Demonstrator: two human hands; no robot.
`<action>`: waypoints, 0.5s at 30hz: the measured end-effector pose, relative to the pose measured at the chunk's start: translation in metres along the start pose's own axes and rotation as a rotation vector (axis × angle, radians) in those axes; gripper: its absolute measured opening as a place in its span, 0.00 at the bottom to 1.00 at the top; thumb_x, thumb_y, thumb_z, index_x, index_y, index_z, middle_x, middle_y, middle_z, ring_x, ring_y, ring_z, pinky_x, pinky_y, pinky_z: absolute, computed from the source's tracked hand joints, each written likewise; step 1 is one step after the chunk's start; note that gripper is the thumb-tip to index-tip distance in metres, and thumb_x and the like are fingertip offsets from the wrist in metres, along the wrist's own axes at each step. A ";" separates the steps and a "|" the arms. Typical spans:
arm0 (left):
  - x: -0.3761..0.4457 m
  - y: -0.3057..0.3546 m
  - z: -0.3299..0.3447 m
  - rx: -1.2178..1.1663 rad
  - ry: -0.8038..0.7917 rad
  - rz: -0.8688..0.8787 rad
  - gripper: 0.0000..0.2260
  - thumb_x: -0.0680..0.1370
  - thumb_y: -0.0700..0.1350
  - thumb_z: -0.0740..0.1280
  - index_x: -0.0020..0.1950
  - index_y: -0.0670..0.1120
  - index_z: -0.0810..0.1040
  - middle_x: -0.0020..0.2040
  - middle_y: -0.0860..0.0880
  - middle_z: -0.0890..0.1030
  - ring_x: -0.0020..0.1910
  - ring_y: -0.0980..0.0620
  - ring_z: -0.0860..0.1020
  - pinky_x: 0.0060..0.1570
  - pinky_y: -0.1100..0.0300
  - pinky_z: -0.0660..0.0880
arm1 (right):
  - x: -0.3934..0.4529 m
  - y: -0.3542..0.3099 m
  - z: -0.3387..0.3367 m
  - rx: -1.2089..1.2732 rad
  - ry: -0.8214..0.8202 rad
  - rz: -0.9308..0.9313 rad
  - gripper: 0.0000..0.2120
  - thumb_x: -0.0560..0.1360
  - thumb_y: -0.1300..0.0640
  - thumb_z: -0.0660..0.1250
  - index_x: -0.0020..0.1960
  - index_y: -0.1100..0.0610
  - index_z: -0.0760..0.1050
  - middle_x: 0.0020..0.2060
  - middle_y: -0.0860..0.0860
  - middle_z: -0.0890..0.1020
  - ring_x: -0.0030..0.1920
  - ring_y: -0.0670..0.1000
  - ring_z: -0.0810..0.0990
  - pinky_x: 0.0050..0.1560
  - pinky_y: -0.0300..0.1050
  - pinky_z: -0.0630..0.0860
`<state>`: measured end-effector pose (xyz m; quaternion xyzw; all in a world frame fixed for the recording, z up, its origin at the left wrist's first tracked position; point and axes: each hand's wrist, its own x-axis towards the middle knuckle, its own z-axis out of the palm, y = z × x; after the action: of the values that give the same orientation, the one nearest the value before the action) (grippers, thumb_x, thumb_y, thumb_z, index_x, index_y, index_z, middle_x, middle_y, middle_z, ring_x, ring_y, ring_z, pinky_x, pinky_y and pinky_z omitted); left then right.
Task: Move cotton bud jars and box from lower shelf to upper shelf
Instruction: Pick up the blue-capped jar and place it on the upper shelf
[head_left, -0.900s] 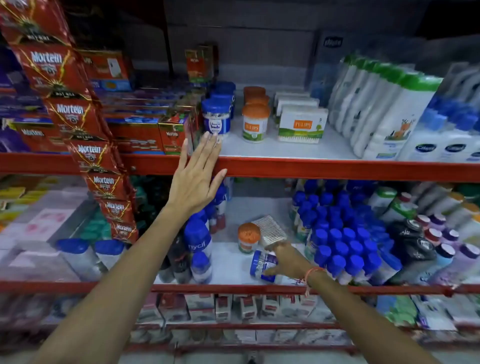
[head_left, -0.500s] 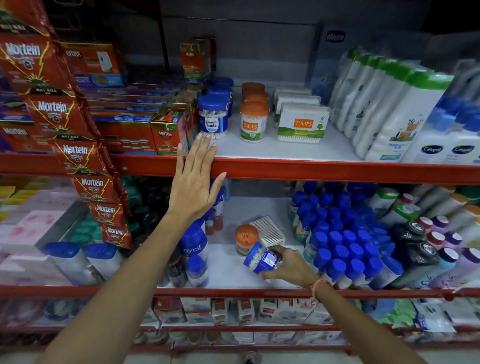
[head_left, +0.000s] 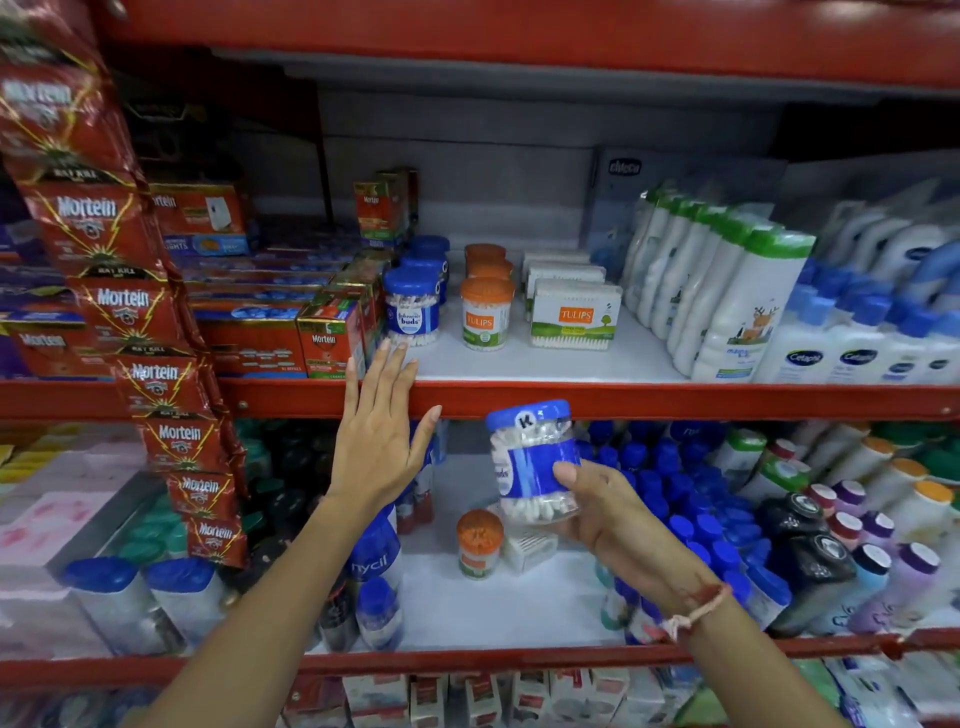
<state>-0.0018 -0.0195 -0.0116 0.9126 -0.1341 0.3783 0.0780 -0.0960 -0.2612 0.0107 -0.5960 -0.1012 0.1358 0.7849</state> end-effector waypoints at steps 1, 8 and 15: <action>-0.001 0.001 -0.001 -0.007 -0.007 -0.005 0.29 0.83 0.59 0.49 0.74 0.39 0.65 0.78 0.42 0.61 0.79 0.46 0.55 0.78 0.50 0.40 | 0.000 -0.006 0.002 0.074 -0.028 -0.005 0.35 0.56 0.43 0.81 0.57 0.63 0.81 0.54 0.63 0.84 0.51 0.59 0.84 0.51 0.51 0.82; -0.001 0.003 -0.003 -0.014 -0.041 -0.031 0.31 0.82 0.61 0.46 0.74 0.41 0.66 0.78 0.43 0.61 0.79 0.47 0.56 0.78 0.52 0.40 | 0.008 -0.034 0.015 0.336 -0.165 -0.052 0.43 0.59 0.44 0.79 0.68 0.63 0.72 0.63 0.66 0.77 0.58 0.62 0.80 0.55 0.53 0.81; 0.001 0.003 -0.003 0.006 -0.029 -0.021 0.30 0.82 0.61 0.48 0.74 0.41 0.67 0.77 0.43 0.64 0.78 0.46 0.58 0.78 0.51 0.42 | 0.014 -0.038 0.018 0.353 -0.198 -0.083 0.37 0.61 0.44 0.78 0.65 0.62 0.75 0.63 0.67 0.77 0.58 0.63 0.80 0.59 0.55 0.78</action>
<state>-0.0037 -0.0215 -0.0083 0.9195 -0.1246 0.3647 0.0770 -0.0847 -0.2499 0.0525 -0.4284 -0.1768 0.1768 0.8683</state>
